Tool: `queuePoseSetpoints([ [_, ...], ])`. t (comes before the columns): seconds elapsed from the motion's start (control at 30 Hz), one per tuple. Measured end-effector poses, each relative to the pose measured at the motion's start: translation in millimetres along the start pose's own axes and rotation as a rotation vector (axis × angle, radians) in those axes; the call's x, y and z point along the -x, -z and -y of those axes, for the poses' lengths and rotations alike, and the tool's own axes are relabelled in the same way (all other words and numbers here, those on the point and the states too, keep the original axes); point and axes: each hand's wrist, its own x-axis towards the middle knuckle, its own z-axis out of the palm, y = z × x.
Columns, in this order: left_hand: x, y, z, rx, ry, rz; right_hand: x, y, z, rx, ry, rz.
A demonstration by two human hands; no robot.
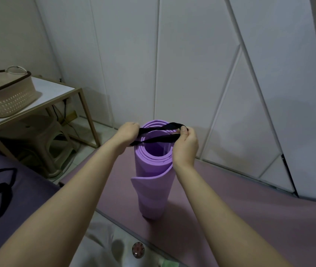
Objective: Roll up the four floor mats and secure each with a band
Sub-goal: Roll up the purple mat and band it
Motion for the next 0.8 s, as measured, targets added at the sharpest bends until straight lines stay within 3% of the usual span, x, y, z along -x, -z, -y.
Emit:
queuePoseSetpoints([
  [0.17, 9.7, 13.4, 0.4, 0.101, -0.091, 0.318, -6.7, -3.1, -2.0, 0.024, 0.037, -0.01],
  [0.23, 6.5, 17.8, 3.8, 0.027, -0.146, 0.359, -11.5, -3.2, -3.0, 0.042, 0.023, -0.004],
  [0.3, 0.3, 15.2, 6.1, -0.155, -0.19, 0.248, -13.0, -4.8, -2.8, 0.025, 0.008, -0.002],
  [0.37, -5.2, 9.9, 4.0, -0.373, -0.274, 0.012, -9.9, -6.9, -1.8, -0.005, 0.011, -0.005],
  [0.43, -8.9, 8.3, -1.3, -0.424, -0.288, -0.109, -4.4, -8.1, -0.8, -0.034, 0.013, 0.006],
  [0.67, -13.9, 7.6, -17.4, -0.507, -0.031, 0.02, -0.9, -9.9, -1.7, -0.057, 0.007, 0.038],
  [0.8, -24.2, 8.5, -0.8, -0.057, 0.202, 0.153, -8.8, -8.9, -3.5, -0.011, 0.0, -0.009],
])
